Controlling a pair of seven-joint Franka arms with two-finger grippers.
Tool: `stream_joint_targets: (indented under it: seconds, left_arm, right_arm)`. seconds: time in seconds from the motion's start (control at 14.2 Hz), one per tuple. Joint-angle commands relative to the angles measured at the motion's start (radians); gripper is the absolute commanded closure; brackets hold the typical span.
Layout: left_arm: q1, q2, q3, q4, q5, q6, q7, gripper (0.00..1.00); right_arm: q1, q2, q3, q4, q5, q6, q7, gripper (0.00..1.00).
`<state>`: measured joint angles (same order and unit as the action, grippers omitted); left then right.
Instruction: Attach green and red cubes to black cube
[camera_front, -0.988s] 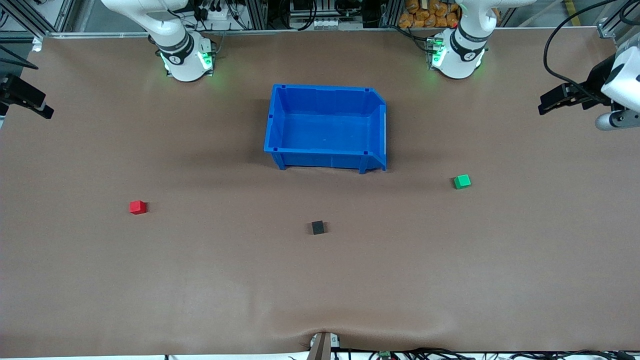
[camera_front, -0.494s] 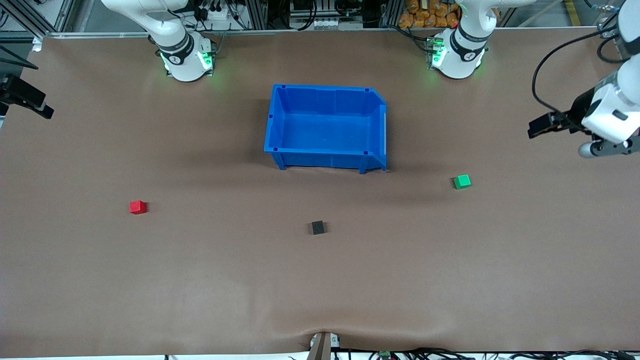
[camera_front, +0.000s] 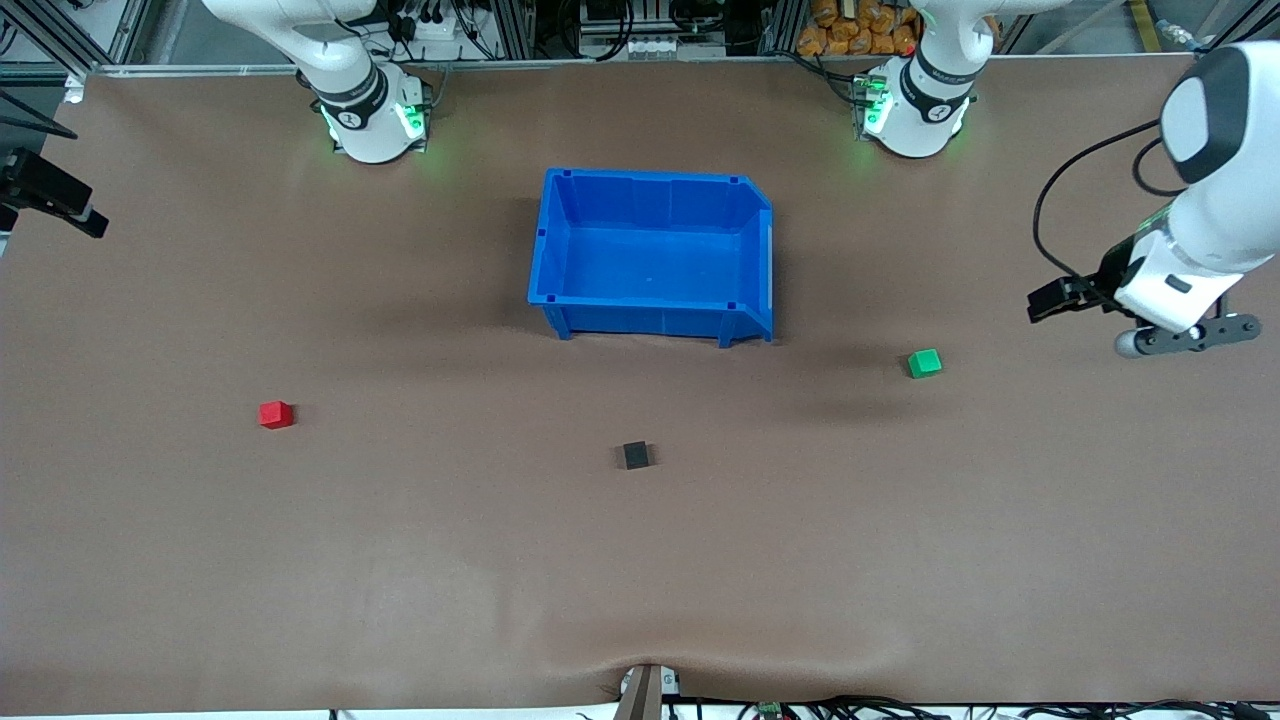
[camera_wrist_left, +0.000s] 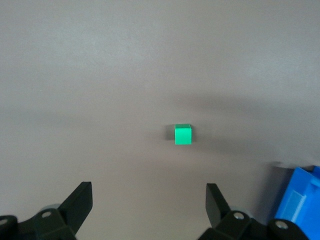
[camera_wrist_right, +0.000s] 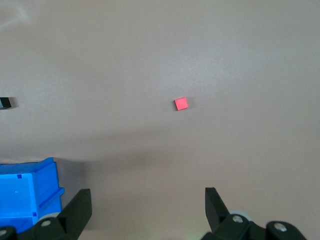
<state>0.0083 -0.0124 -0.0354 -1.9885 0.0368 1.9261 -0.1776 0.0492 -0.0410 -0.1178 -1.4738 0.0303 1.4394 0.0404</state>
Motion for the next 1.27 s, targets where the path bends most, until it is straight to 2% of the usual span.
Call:
stream_joint_targets:
  seconds: [0.0,0.07,0.21,0.42,0.64,0.92,1.06,1.2]
  left_arm:
    - [-0.001,-0.021,-0.011,-0.065,0.017,0.059,-0.045,0.00]
    - [-0.005,-0.021,-0.012,-0.093,0.017,0.092,-0.059,0.00]
    - [-0.007,-0.021,-0.020,-0.159,0.017,0.186,-0.068,0.00]
    - [-0.007,0.006,-0.029,-0.231,0.017,0.296,-0.071,0.00]
    - [-0.005,0.041,-0.043,-0.294,0.015,0.410,-0.072,0.00]
    - [-0.008,0.121,-0.064,-0.332,0.015,0.539,-0.123,0.00]
    - [-0.011,0.161,-0.067,-0.332,0.015,0.579,-0.172,0.03]
    - [-0.024,0.201,-0.075,-0.332,0.015,0.620,-0.220,0.10]
  right_arm:
    - [0.003,0.138,0.006,0.015,-0.018,0.010,0.003,0.00]
    - [-0.011,0.183,0.004,0.045,0.000,0.009,0.001,0.00]
    - [-0.005,0.191,0.003,0.062,-0.010,0.007,-0.001,0.00]
    - [0.011,0.245,0.006,0.041,-0.010,0.000,0.012,0.00]
    - [-0.005,0.253,0.003,0.035,-0.015,-0.002,0.013,0.00]
    - [-0.020,0.282,0.003,0.030,0.000,0.007,0.016,0.00]
    - [-0.032,0.363,0.001,0.026,-0.001,0.016,0.015,0.00]
    - [-0.043,0.464,0.001,0.026,-0.010,0.042,0.006,0.00]
